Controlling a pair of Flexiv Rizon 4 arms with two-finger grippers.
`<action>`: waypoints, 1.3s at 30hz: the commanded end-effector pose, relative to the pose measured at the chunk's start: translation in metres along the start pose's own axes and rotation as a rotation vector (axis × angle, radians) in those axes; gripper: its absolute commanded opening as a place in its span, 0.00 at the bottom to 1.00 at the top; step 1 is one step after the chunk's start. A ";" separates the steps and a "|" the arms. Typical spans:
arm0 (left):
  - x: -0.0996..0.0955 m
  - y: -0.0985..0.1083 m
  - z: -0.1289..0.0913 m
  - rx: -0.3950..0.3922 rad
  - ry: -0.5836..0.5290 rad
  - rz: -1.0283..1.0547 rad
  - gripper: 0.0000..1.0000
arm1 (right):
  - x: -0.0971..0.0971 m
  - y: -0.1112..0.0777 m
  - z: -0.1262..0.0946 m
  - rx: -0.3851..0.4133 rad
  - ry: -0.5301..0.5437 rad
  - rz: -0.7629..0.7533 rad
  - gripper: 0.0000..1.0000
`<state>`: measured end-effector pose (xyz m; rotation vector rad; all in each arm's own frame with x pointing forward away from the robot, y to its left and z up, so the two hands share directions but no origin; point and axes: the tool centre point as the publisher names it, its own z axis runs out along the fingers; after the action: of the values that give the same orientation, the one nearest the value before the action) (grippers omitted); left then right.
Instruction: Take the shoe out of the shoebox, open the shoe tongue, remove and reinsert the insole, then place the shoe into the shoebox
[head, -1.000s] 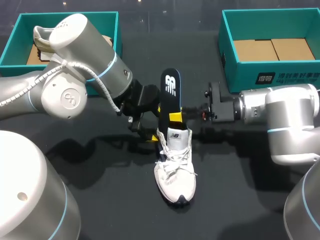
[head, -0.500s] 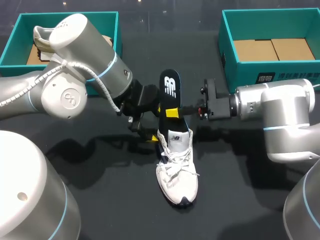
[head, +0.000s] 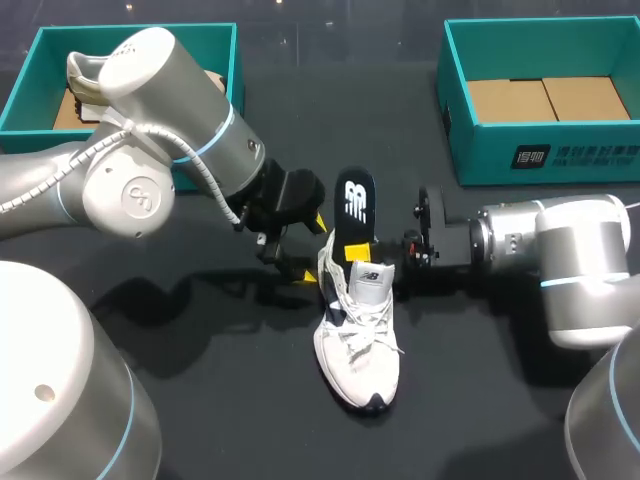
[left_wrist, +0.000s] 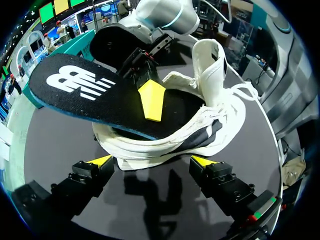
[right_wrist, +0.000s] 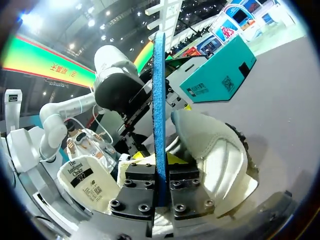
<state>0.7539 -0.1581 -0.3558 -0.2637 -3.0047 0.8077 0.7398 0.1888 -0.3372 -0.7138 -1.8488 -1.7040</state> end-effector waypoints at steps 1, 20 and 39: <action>0.000 0.000 0.001 -0.001 0.000 0.001 1.00 | 0.003 -0.017 0.010 0.005 0.003 0.002 0.00; 0.000 0.000 0.001 -0.001 0.000 0.001 1.00 | 0.019 0.021 0.021 0.088 0.019 -0.125 0.30; 0.000 0.000 0.001 -0.001 0.000 0.001 1.00 | 0.006 0.004 0.012 0.042 0.064 -0.052 0.00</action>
<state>0.7539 -0.1582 -0.3559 -0.2638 -3.0047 0.8076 0.7434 0.2022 -0.3160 -0.5916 -1.8936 -1.6775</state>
